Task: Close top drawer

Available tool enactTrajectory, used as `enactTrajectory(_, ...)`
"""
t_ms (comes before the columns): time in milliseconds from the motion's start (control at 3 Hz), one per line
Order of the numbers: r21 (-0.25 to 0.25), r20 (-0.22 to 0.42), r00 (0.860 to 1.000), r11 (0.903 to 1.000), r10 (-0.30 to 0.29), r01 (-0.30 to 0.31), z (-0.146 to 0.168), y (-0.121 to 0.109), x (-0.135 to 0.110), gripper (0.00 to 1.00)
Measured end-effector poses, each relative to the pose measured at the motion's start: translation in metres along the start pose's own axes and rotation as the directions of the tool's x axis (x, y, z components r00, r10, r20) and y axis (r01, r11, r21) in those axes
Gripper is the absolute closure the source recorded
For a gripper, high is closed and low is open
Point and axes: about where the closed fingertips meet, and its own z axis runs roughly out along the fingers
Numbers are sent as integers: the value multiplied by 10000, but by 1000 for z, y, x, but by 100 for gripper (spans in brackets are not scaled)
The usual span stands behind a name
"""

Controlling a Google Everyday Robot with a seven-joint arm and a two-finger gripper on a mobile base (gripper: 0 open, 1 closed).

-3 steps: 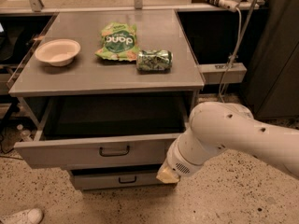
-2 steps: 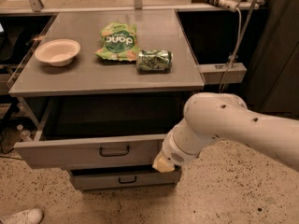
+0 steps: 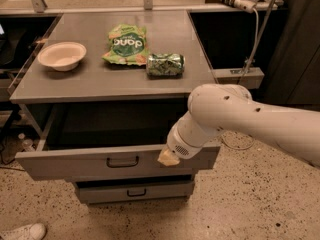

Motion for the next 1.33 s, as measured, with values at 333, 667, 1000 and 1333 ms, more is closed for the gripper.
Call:
enactTrajectory(333, 3, 2, 10000, 10000, -10, 10, 0, 0, 0, 81)
enactTrajectory(667, 3, 2, 10000, 10000, -10, 10, 0, 0, 0, 58)
enactTrajectory(1000, 3, 2, 10000, 10000, -11, 11, 0, 0, -1, 34)
enactTrajectory(1333, 3, 2, 10000, 10000, -11, 11, 0, 0, -1, 11)
